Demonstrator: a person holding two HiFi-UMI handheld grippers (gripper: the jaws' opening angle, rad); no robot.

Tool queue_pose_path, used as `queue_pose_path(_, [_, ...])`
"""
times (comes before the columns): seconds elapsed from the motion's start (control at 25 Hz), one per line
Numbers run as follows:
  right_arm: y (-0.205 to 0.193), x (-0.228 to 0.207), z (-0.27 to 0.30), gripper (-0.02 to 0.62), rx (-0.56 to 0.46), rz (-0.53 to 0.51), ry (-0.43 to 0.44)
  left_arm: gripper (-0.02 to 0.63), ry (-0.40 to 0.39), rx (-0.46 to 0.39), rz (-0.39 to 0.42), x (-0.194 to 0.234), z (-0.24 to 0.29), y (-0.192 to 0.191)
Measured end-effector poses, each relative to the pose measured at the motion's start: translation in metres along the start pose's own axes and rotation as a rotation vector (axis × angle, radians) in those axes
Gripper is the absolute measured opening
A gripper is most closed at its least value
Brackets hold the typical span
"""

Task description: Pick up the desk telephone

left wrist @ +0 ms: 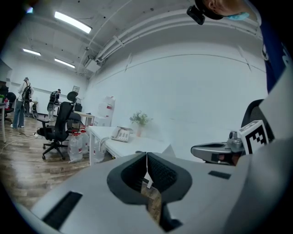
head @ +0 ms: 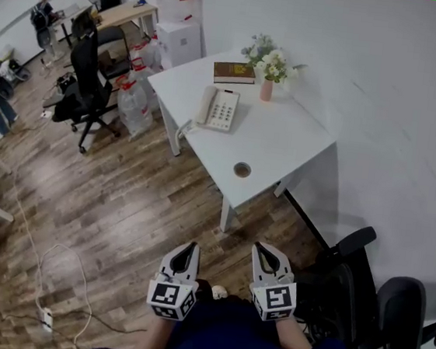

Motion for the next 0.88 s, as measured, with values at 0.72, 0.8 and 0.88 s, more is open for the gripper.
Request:
queue_pose_path(0.72, [0.026, -0.044, 0.073, 0.023, -0.001, 0.025, -0.201, 0.020, -0.033, -0.043, 0.044, 0.082, 0.077, 0.049])
queue_pose_path(0.8, [0.033, -0.047, 0.090, 0.023, 0.008, 0.031, -0.210, 0.018, -0.048, -0.044, 0.053, 0.095, 0.092, 0.061])
queue_pose_path(0.88, [0.039, -0.050, 0.106, 0.023, 0.013, 0.043, -0.220, 0.018, -0.065, -0.042, 0.068, 0.106, 0.105, 0.074])
Point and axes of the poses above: the fingertips, and each gripper's own axes: z forward along the fingers, x to its left, y out of its top, the point moved 2 cm from there along -z, backward along the fingers, and after that the axes turned 8 degrees about x, right-handed, at the moved point
